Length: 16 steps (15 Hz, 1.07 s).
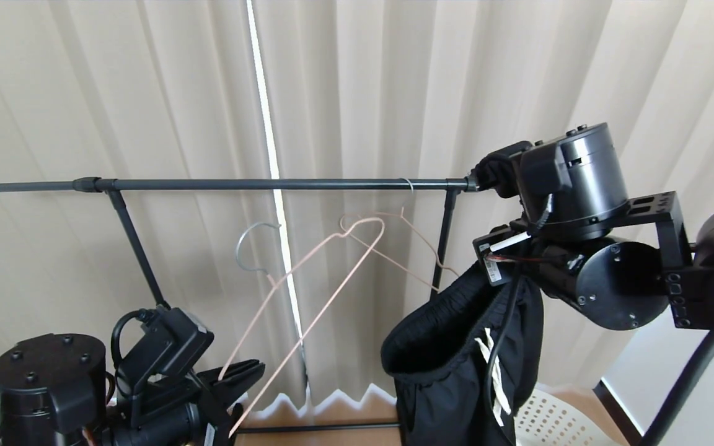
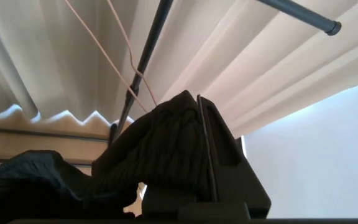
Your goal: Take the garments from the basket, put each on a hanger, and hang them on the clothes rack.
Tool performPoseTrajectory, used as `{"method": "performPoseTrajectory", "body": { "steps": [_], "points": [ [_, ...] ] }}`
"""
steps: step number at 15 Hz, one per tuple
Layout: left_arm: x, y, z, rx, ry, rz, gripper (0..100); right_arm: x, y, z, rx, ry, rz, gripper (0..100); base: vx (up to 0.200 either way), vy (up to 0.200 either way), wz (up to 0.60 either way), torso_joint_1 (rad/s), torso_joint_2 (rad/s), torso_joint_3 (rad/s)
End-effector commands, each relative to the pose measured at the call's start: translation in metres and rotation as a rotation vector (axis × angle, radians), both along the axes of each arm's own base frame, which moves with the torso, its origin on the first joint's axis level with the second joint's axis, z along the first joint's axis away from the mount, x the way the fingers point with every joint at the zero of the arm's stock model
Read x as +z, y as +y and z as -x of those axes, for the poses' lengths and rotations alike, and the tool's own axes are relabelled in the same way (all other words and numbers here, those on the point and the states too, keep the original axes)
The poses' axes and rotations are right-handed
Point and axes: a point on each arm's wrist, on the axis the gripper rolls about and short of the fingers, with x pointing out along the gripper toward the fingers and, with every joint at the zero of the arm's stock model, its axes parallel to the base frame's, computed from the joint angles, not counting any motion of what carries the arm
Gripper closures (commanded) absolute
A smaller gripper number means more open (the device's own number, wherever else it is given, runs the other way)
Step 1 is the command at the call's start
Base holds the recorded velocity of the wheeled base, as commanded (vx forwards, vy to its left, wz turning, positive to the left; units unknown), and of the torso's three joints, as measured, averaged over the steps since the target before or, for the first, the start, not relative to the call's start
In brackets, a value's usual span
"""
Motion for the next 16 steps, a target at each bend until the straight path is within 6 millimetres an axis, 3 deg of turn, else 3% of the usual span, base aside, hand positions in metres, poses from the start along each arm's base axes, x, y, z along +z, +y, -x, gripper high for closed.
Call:
{"method": "performPoseTrajectory", "body": {
  "steps": [1, 6, 16],
  "points": [
    [-0.013, 0.005, 0.004, -0.026, 0.051, -0.033, 100, -0.019, 0.006, -0.007, -0.024, 0.034, 0.053, 100, 0.0, 0.0, 0.0, 0.0, 0.0, 0.0],
    [-0.023, 0.011, 0.021, -0.182, 0.025, -0.105, 100, -0.027, 0.008, -0.01, -0.101, 0.015, 0.116, 100, 0.0, 0.0, 0.0, 0.0, 0.0, 0.0],
    [-0.019, 0.01, 0.025, -0.339, 0.014, -0.021, 100, -0.03, 0.007, -0.012, -0.11, 0.02, 0.126, 100, 0.0, 0.0, 0.0, 0.0, 0.0, 0.0]
  ]
}}
